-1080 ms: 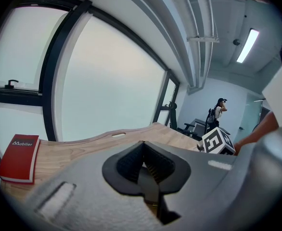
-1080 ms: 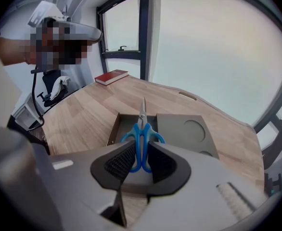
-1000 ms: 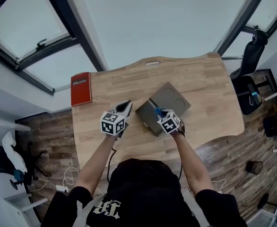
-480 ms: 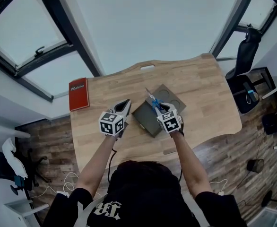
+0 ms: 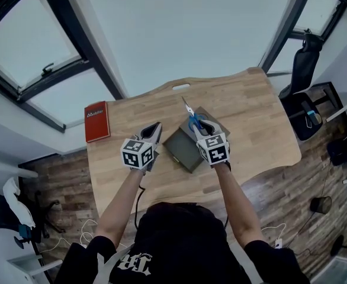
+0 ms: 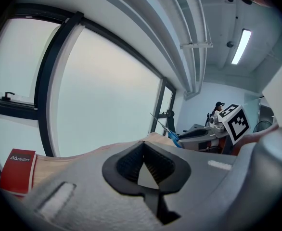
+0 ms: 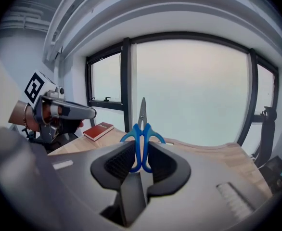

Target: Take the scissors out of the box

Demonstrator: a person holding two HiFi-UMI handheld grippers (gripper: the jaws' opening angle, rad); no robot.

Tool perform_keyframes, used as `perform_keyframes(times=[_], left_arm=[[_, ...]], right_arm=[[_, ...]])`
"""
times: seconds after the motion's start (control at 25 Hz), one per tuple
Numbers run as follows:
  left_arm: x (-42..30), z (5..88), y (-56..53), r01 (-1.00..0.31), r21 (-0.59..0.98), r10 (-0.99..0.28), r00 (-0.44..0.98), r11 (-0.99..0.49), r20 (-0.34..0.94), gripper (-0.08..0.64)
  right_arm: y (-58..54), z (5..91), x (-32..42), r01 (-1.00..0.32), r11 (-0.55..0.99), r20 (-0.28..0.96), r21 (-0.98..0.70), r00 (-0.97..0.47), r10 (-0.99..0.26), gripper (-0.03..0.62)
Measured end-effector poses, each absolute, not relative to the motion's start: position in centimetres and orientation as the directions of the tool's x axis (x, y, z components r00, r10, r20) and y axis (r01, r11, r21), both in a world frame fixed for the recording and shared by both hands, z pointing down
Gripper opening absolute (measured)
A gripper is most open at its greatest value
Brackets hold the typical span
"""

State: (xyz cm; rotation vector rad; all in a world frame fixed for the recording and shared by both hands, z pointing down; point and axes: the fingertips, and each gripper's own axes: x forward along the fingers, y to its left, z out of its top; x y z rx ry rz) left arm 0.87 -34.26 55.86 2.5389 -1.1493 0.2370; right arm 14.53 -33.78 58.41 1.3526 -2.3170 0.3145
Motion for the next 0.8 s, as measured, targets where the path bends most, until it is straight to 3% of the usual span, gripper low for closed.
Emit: perform_keyframes(times=[0.8], left_arm=[[2.7, 48.3, -33.9, -0.712, 0.186, -0.691, 0.703, -0.678, 0.169, 0.003]], right_arm=[[-32.3, 50.8, 18.0, -0.932, 0.359, 0.299, 0.051, -0.329, -0.896, 0.087]])
